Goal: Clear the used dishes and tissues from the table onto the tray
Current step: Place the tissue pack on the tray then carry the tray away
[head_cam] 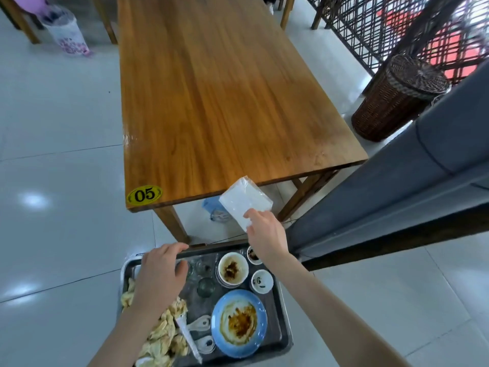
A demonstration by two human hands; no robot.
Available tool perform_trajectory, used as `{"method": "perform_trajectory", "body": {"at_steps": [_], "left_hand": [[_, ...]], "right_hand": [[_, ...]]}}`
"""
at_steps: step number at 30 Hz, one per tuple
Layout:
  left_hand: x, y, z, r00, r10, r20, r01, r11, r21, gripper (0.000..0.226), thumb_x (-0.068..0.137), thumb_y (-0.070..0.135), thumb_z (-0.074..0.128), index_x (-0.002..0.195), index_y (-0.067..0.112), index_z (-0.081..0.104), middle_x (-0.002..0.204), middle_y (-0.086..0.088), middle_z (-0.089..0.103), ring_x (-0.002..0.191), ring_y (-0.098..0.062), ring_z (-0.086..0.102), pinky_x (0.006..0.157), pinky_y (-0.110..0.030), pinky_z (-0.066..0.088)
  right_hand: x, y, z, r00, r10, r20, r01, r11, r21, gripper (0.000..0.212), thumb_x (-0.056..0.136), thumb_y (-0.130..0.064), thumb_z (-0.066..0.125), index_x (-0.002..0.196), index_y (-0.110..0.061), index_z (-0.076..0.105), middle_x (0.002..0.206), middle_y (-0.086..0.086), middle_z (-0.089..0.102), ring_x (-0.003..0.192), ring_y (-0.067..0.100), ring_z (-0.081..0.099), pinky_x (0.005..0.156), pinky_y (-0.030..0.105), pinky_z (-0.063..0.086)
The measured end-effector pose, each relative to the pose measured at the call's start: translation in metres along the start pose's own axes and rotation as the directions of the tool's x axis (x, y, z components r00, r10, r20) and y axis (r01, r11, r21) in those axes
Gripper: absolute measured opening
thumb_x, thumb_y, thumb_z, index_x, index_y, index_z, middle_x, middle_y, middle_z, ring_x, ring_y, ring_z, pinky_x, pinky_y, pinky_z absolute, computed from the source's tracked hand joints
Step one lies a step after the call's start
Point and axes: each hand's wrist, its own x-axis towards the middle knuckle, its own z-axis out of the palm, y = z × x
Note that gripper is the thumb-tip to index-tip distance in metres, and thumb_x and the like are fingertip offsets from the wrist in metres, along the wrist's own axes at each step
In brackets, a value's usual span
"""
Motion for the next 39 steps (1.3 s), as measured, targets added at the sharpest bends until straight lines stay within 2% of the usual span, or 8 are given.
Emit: {"method": "perform_trajectory", "body": {"at_steps": [4,8,17,25,29,31,33,39], "left_hand": [[-0.028,-0.029,0.009,1.000,0.016,0.023,-0.015,1.000,-0.007,0.026,0.086,0.019,0.060,0.112,0.019,0.064,0.104,0.002,0.067,0.096,-0.019,0.061,0.091,-0.040,0.047],[-0.056,-0.063,0.027,0.996,0.046,0.077,-0.048,0.999,0.022,0.027,0.089,0.024,0.056,0.115,0.022,0.062,0.107,0.007,0.066,0.097,-0.013,0.061,0.095,-0.037,0.046],[-0.085,-0.126,0.070,0.983,0.054,0.178,-0.067,0.996,0.066,0.032,0.089,0.026,0.054,0.121,0.024,0.058,0.115,0.006,0.062,0.103,-0.014,0.058,0.096,-0.037,0.045],[-0.087,-0.149,0.104,0.983,0.067,0.169,-0.087,0.989,0.116,0.032,0.089,0.026,0.055,0.121,0.025,0.056,0.115,0.006,0.062,0.107,-0.018,0.055,0.099,-0.039,0.041],[-0.086,-0.155,0.121,0.986,0.054,0.160,-0.072,0.991,0.110,0.034,0.088,0.025,0.057,0.121,0.023,0.057,0.113,0.003,0.063,0.104,-0.018,0.057,0.100,-0.039,0.040],[-0.088,-0.158,0.128,0.988,0.039,0.151,-0.054,0.993,0.100,0.036,0.087,0.023,0.059,0.122,0.023,0.057,0.114,0.002,0.063,0.106,-0.020,0.057,0.100,-0.038,0.040],[-0.092,-0.160,0.133,0.988,0.026,0.151,-0.042,0.994,0.105,0.038,0.086,0.024,0.060,0.124,0.022,0.056,0.117,0.001,0.061,0.110,-0.021,0.055,0.101,-0.038,0.039],[-0.098,-0.169,0.136,0.993,-0.027,0.118,0.014,0.994,0.109,0.036,0.086,0.030,0.059,0.122,0.026,0.055,0.117,0.007,0.060,0.110,-0.015,0.054,0.104,-0.037,0.035]], "right_hand": [[-0.045,-0.012,0.031,0.996,0.060,0.070,-0.057,0.998,-0.036,0.033,0.090,-0.003,0.045,0.119,-0.018,0.051,0.106,0.006,0.060,0.097,0.024,0.052,0.076,0.036,0.049],[-0.088,-0.022,0.069,0.986,0.130,0.106,-0.124,0.991,-0.057,0.033,0.090,-0.003,0.044,0.118,-0.019,0.050,0.106,0.006,0.060,0.096,0.024,0.052,0.067,0.031,0.041],[-0.146,-0.024,0.155,0.958,0.227,0.174,-0.211,0.971,-0.110,0.029,0.091,-0.008,0.043,0.117,-0.020,0.050,0.104,0.006,0.059,0.093,0.024,0.054,0.063,0.029,0.038],[-0.154,-0.008,0.193,0.974,0.219,0.060,-0.204,0.959,-0.196,0.025,0.091,-0.009,0.047,0.114,-0.017,0.052,0.100,0.008,0.060,0.092,0.024,0.054,0.059,0.028,0.039],[-0.155,-0.004,0.202,0.991,0.133,0.013,-0.126,0.963,-0.236,0.023,0.085,-0.004,0.057,0.106,-0.013,0.060,0.088,0.006,0.066,0.093,0.025,0.055,0.054,0.030,0.044],[-0.162,-0.006,0.204,1.000,0.004,-0.021,-0.009,0.974,-0.227,0.027,0.062,0.004,0.075,0.084,-0.009,0.067,0.066,0.004,0.064,0.074,0.026,0.060,0.040,0.028,0.045],[-0.173,-0.007,0.210,0.989,-0.143,-0.044,0.131,0.968,-0.213,0.033,0.045,0.009,0.081,0.069,-0.008,0.066,0.054,0.002,0.059,0.058,0.023,0.057,0.032,0.025,0.042],[-0.190,-0.008,0.229,0.967,-0.256,-0.001,0.252,0.952,-0.174,0.030,0.049,0.008,0.080,0.069,-0.010,0.066,0.056,0.000,0.059,0.059,0.019,0.057,0.036,0.027,0.046]]}}
